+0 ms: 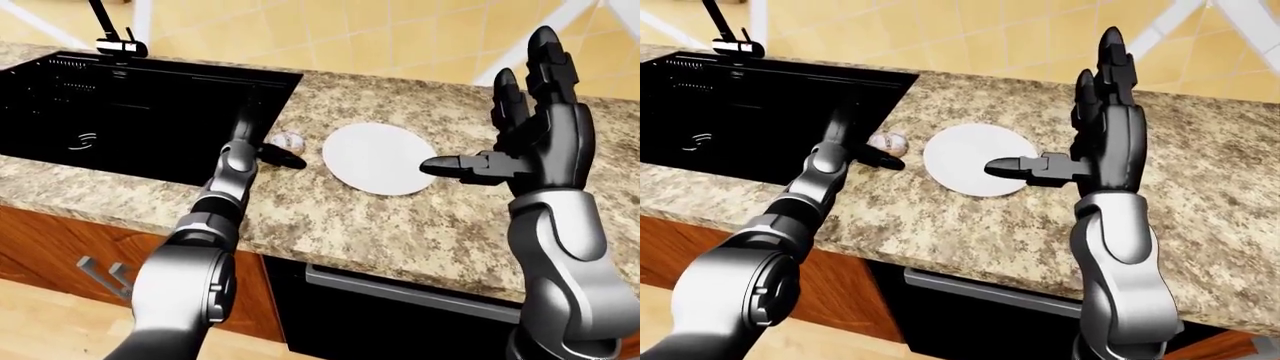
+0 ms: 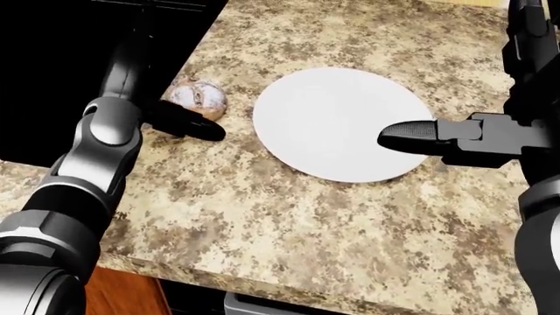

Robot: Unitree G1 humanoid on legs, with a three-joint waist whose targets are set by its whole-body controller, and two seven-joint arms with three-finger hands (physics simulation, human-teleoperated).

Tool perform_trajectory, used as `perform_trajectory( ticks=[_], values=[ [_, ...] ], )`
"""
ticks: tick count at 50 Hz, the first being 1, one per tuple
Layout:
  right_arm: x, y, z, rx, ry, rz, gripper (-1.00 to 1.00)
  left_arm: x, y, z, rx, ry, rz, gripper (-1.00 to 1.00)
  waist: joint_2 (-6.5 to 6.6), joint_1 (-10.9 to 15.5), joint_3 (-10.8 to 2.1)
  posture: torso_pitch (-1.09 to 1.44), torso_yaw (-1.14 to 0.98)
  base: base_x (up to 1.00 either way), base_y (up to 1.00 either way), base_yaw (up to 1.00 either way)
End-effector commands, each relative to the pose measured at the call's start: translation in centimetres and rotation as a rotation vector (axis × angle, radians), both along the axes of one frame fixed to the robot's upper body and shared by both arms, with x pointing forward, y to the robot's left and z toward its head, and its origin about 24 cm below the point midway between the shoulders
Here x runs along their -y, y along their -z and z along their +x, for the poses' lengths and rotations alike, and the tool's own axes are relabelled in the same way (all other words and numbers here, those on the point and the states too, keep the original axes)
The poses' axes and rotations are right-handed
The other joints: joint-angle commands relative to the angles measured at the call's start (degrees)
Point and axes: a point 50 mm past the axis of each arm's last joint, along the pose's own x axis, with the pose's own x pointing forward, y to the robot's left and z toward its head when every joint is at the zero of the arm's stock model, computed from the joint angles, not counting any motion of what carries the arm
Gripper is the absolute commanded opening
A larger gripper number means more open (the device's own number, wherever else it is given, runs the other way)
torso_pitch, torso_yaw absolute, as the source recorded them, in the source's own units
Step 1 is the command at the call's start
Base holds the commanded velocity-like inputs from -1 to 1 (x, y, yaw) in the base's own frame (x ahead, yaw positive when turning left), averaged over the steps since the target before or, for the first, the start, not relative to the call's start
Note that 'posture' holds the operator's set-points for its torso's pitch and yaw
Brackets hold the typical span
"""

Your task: Place the pastries on the plates.

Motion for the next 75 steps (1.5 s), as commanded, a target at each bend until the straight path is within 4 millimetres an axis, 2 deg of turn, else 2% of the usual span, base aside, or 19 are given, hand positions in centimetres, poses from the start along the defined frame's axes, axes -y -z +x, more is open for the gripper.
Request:
perform_trajectory(
  ticks=[1, 18, 22, 23, 28, 32, 35, 37, 40, 43, 48, 53, 59, 61, 75],
  values=[
    [-0.1, -1.3, -0.5, 0.077, -0.002, -0.01, 1.0, 0.4, -3.0, 0.4, 0.115, 0.015, 0.001, 1.0, -0.06, 0.0, -1.58, 0.0, 0.0, 0.0, 0.0, 0.0],
    [0.2, -1.1, -0.7, 0.078, 0.006, -0.01, 1.0, 1.3, -2.5, 0.3, 0.102, 0.045, 0.051, 1.0, -0.23, 0.08, -1.4, 0.0, 0.0, 0.0, 0.0, 0.0],
    [0.3, -1.0, -0.8, 0.077, 0.008, -0.008, 1.0, 1.5, -2.4, 0.3, 0.101, 0.052, 0.057, 0.85, -0.25, 0.09, -1.41, 0.0, 0.0, 0.0, 0.0, 0.0],
    [0.3, -1.0, -0.9, 0.077, 0.009, -0.008, 1.0, 1.5, -2.4, 0.3, 0.102, 0.053, 0.06, 0.75, -0.26, 0.1, -1.41, 0.0, 0.0, 0.0, 0.0, 0.0],
    [0.4, -0.8, -0.9, 0.075, 0.01, -0.007, 1.0, 1.7, -2.2, 0.2, 0.098, 0.061, 0.07, 0.58, -0.31, 0.17, -1.41, 0.0, 0.0, 0.0, 0.0, 0.0],
    [0.4, -0.8, -0.9, 0.077, 0.01, -0.005, 1.0, 1.7, -2.1, 0.2, 0.092, 0.062, 0.075, 0.23, -0.34, 0.17, -1.44, 0.0, 0.0, 0.0, 0.0, 0.0],
    [0.4, -0.8, -0.9, 0.076, 0.011, -0.007, 1.0, 1.8, -2.1, 0.2, 0.091, 0.064, 0.076, 0.18, -0.36, 0.18, -1.46, 0.0, 0.0, 0.0, 0.0, 0.0],
    [0.4, -1.0, -0.8, 0.078, 0.009, -0.007, 1.0, 1.9, -2.1, 0.2, 0.09, 0.068, 0.078, 0.0, -0.36, 0.15, -1.47, 0.0, 0.0, 0.0, 0.0, 0.0],
    [0.4, -1.0, -0.8, 0.078, 0.008, -0.008, 1.0, 1.9, -2.2, 0.3, 0.091, 0.069, 0.084, 0.02, -0.36, 0.17, -1.46, 0.0, 0.0, 0.0, 0.0, 0.0],
    [0.4, -1.2, -0.8, 0.082, 0.007, -0.007, 1.0, 2.0, -2.2, 0.3, 0.089, 0.071, 0.086, -0.07, -0.37, 0.23, -1.53, 0.0, 0.0, 0.0, 0.0, 0.0],
    [0.4, -1.1, -0.9, 0.083, 0.008, -0.008, 1.0, 2.0, -2.1, 0.2, 0.089, 0.076, 0.096, -0.1, -0.39, 0.24, -1.61, 0.0, 0.0, 0.0, 0.0, 0.0],
    [0.5, -1.0, -1.1, 0.082, 0.01, -0.006, 1.0, 2.1, -1.7, 0.2, 0.087, 0.081, 0.131, -0.24, -0.41, 0.28, -1.7, 0.0, 0.0, 0.0, 0.0, 0.0],
    [0.5, -1.0, -1.1, 0.083, 0.011, -0.005, 1.0, 2.2, -2.6, 0.3, 0.112, 0.085, 0.148, -0.33, -0.39, 0.26, -1.77, 0.0, 0.0, 0.0, 0.0, 0.0],
    [0.5, -1.0, -1.1, 0.084, 0.012, -0.005, 1.0, 2.3, -3.0, 0.3, 0.123, 0.086, 0.15, -0.42, -0.39, 0.25, -1.76, 0.0, 0.0, 0.0, 0.0, 0.0],
    [0.8, -1.7, -1.4, 0.099, 0.027, -0.01, 1.0, 3.0, -6.4, 0.6, 0.205, 0.101, 0.16, -0.49, -0.57, 0.2, -1.46, 0.0, 0.0, 0.0, 0.0, 0.0]
  ],
)
